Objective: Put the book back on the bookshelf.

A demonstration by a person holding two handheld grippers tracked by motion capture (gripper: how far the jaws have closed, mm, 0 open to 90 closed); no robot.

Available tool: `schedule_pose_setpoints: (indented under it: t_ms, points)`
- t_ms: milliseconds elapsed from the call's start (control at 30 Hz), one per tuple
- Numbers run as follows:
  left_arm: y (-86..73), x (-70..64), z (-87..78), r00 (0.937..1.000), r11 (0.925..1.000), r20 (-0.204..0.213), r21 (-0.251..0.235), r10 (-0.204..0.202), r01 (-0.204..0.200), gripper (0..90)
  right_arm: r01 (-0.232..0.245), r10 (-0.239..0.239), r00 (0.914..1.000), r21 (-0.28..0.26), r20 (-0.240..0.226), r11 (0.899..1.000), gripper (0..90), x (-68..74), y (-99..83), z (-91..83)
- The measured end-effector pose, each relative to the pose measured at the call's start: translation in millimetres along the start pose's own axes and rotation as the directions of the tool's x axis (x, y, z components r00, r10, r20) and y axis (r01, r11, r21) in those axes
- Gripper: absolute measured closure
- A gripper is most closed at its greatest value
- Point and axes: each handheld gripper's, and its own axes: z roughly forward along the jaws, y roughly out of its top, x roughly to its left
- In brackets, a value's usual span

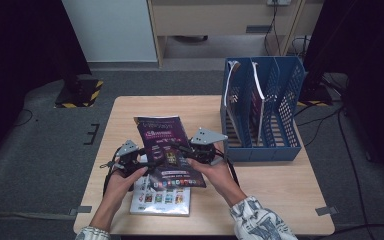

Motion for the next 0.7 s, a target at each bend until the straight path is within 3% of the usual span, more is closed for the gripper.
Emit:
schedule_pose_setpoints:
  t_ms: [33, 100, 167, 233, 500, 700]
  points:
    - [0.3, -0.2, 0.0, 1.0, 1.0, -0.003, 0.003, 0.001, -0.001, 24.2, -0.003, 0.003, 1.0, 0.0, 0.001, 1.0, 83.1, -0.1, -0.2, 0.1]
    - [2.3, 0.7, -2.7, 0.9999, 0.9998, -0.01, 0.018, 0.005, -0.005, 28.1, -0.007, 0.007, 1.0, 0.001, -0.001, 1.0, 83.1, -0.8, -0.4, -0.3]
    - [3.8, 2.9, -8.4, 0.9999, 0.9999, -0.012, 0.005, -0.009, 0.009, 41.8, -0.01, 0.01, 1.0, 0.001, 0.001, 1.0, 83.2, -2.1, -1.0, -1.1]
    - [5.7, 1.9, -12.4, 0.9999, 1.0, -0.016, -0.004, 0.001, -0.001, 52.5, -0.027, 0.027, 0.9996, -0.001, 0.0, 1.0, 83.1, -4.2, -2.1, -2.3]
    - [9.9, -1.1, -18.0, 0.9994, 0.9997, -0.025, -0.006, 0.023, -0.023, 66.7, -0.061, 0.061, 0.9981, 0.021, -0.002, 0.998, 81.6, -8.2, -2.9, -3.4]
    - [17.2, -5.5, -24.6, 0.998, 0.9972, -0.036, -0.051, 0.052, -0.054, 75.6, -0.064, 0.064, 0.9979, 0.035, 0.008, 0.997, 78.2, -12.4, 4.5, -7.4]
